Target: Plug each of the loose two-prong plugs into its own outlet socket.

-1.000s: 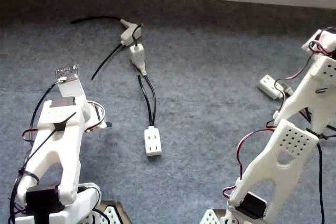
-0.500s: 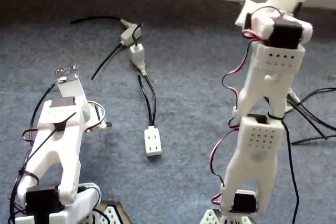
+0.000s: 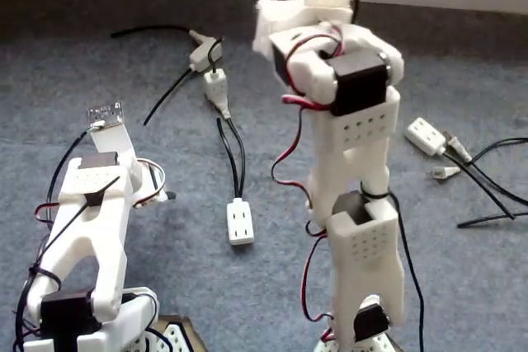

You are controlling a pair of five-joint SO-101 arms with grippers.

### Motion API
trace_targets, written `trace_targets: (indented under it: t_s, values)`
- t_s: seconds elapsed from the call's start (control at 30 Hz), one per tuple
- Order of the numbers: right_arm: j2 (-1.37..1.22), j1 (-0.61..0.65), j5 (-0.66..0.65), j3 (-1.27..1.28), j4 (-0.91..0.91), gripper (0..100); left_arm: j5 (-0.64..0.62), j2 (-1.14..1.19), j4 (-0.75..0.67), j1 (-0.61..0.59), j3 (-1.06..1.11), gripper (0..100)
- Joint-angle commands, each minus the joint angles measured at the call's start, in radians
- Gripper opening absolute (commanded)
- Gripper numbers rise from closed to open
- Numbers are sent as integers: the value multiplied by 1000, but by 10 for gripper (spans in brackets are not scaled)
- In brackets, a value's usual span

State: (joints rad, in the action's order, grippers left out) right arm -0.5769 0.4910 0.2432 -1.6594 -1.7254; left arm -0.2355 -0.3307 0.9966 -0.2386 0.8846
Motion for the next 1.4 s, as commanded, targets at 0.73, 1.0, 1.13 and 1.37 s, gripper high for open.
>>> trace_targets:
  t_s: [0.73, 1.0, 1.13, 1.37]
  values:
    - [65, 455, 2, 664, -35, 9, -209, -10, -5, -441, -24, 259]
    - [71, 433, -137, 664, -39, 126, -186, -7, -3, -464, -54, 261]
    - [73, 437, -158, 664, -41, 317, -184, -2, 48, -503, -119, 262]
    - [265, 381, -463, 639, -41, 418, -74, -1, 95, -377, -217, 262]
